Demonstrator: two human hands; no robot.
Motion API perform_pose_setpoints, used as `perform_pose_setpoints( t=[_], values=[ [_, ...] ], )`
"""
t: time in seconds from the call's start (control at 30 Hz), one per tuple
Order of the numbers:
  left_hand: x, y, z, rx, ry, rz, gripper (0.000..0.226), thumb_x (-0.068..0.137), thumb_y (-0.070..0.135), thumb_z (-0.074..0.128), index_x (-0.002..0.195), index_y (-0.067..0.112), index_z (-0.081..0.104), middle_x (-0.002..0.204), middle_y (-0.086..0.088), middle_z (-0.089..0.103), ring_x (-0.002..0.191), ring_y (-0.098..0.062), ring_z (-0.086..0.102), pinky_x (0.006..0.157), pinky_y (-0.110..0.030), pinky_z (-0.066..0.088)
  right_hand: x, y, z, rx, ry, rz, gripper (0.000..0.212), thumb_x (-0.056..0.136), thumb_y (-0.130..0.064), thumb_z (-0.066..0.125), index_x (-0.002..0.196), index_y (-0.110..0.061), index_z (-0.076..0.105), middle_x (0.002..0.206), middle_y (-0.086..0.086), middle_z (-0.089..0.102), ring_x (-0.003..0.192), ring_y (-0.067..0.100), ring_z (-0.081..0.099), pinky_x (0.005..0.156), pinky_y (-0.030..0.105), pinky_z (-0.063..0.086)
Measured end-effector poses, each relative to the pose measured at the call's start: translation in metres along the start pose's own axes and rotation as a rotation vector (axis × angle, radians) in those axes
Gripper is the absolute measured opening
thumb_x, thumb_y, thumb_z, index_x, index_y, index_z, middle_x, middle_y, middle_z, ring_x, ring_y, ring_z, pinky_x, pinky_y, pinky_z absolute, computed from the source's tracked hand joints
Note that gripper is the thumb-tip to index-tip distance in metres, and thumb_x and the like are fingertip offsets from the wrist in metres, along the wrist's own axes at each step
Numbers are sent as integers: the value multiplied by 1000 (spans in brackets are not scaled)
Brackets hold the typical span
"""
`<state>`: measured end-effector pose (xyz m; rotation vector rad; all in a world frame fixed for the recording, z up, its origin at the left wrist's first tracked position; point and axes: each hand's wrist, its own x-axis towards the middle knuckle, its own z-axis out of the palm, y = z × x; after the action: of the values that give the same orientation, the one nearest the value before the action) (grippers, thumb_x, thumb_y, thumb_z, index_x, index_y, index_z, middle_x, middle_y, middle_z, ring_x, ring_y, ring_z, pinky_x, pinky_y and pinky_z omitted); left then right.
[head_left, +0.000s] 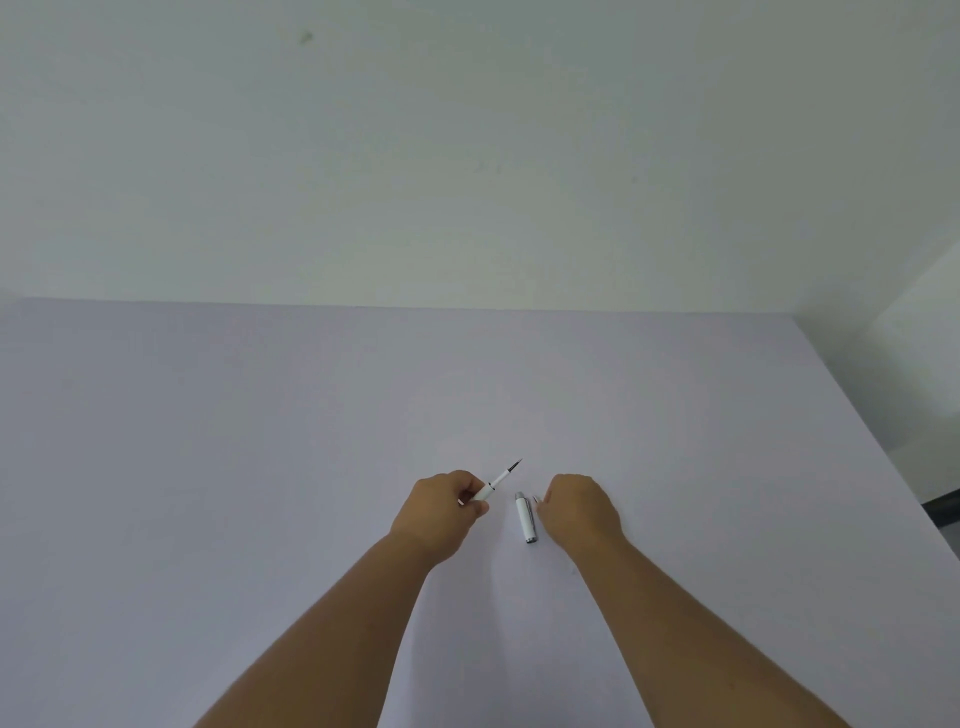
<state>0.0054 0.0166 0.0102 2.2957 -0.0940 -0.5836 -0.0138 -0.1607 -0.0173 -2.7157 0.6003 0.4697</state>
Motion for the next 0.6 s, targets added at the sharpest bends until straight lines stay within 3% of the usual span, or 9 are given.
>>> perform_pose_setpoints(
  t=[0.1, 0.23, 0.33, 0.47, 0.6],
  values=[
    [0, 0, 0, -5, -3, -1, 15, 87, 25, 59, 99, 21, 66, 101, 0, 66, 77, -17, 57, 62, -25, 46, 1, 1, -3, 166, 32, 32, 21, 89, -27, 53, 94, -11, 66, 98, 6, 68, 93, 25, 61, 67, 29, 43],
    [-1, 0, 0, -2, -9, 6, 16, 88, 25, 58, 101, 20, 66, 103, -1, 66, 76, -16, 56, 64, -25, 46, 2, -3, -19, 780, 113, 65, 17, 86, -21, 58, 98, -13, 67, 80, -5, 65, 69, 11, 57, 60, 23, 42],
    [-1, 2, -1, 0, -8, 11, 16, 88, 25, 58, 101, 20, 66, 103, -1, 66, 75, -17, 56, 66, -27, 47, 2, -7, -32, 1118, 113, 102, 14, 85, -22, 61, 94, -15, 68, 83, -2, 64, 69, 14, 54, 68, 28, 45],
    [-1, 4, -1, 5, -7, 14, 15, 87, 26, 58, 99, 21, 66, 102, -1, 66, 76, -17, 56, 66, -28, 48, -3, -10, -43, 1296, 73, 83, 11, 85, -20, 64, 91, -11, 67, 85, 4, 70, 57, 10, 46, 57, 23, 41],
    [-3, 5, -2, 3, -5, 17, 14, 87, 26, 58, 97, 21, 66, 100, -1, 66, 74, -16, 55, 62, -25, 46, -8, -12, -45, 1306, 49, 64, 6, 83, -15, 64, 86, -10, 66, 84, 6, 73, 56, 12, 45, 57, 23, 40]
  ],
)
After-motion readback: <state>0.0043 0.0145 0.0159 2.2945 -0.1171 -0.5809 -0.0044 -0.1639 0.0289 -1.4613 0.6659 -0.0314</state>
